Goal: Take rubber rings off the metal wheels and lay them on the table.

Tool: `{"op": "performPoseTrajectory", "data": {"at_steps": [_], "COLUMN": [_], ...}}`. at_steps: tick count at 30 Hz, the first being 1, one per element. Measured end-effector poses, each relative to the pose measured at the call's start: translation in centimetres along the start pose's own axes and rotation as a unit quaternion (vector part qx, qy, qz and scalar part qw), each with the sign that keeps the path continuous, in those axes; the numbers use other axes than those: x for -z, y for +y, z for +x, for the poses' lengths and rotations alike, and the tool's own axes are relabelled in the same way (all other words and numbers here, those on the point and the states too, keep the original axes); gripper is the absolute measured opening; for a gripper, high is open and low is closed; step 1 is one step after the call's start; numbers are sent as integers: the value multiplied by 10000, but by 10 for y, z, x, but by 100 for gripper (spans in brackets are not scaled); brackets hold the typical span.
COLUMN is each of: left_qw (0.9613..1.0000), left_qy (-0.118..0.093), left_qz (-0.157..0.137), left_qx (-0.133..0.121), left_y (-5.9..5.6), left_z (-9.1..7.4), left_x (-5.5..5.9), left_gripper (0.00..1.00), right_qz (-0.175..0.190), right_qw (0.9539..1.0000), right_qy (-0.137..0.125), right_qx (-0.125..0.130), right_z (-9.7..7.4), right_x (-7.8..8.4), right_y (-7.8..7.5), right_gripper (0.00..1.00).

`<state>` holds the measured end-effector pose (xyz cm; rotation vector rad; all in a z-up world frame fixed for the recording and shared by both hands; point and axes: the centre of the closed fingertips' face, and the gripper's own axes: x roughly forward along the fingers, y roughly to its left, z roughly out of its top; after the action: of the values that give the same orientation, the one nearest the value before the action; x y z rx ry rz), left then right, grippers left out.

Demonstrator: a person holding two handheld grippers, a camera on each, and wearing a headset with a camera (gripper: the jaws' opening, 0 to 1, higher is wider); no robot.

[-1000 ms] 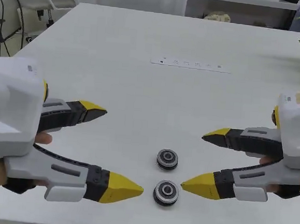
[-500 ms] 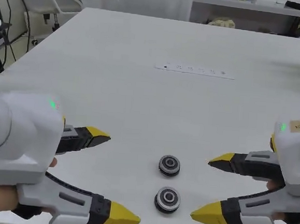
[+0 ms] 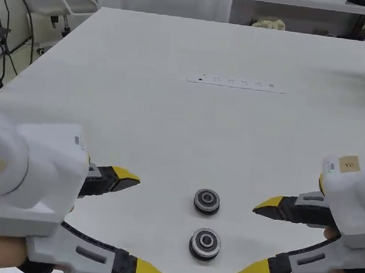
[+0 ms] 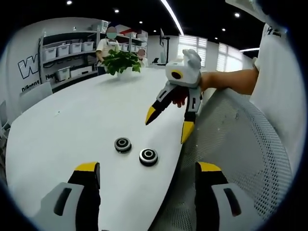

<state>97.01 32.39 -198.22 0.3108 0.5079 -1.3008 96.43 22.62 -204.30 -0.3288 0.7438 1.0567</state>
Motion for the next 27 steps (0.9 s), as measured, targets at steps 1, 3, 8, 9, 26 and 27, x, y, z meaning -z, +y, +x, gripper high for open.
{"op": "performPoseTrajectory", "data": {"at_steps": [1, 3, 8, 9, 26, 27], "left_qw": [10000, 10000, 9983, 9981, 9950, 9950], "left_qy": [-37, -12, 10, -2, -83, -78], "left_qz": [-1, 84, 576, 618, 1000, 992], "left_qx": [49, 49, -46, -30, 26, 37], "left_y": [-1, -1, 10, 12, 30, 30], "left_z": [-1, -2, 1, 3, 42, 44], "left_x": [-3, -9, -25, -27, -44, -44], "left_gripper": [79, 79, 78, 78, 70, 69], "right_qz": [0, 39, 60, 64, 158, 151], "right_qw": [10000, 10000, 10000, 9999, 9992, 9992], "right_qy": [18, 52, -50, -85, -316, -306], "right_qx": [-27, -33, 58, 61, 199, 195], "right_z": [1, 2, 4, 4, 11, 12], "right_x": [1, 2, -1, -3, -8, -7], "right_y": [1, 0, -4, -5, -13, -13], "right_gripper": [65, 64, 66, 66, 55, 54]}}
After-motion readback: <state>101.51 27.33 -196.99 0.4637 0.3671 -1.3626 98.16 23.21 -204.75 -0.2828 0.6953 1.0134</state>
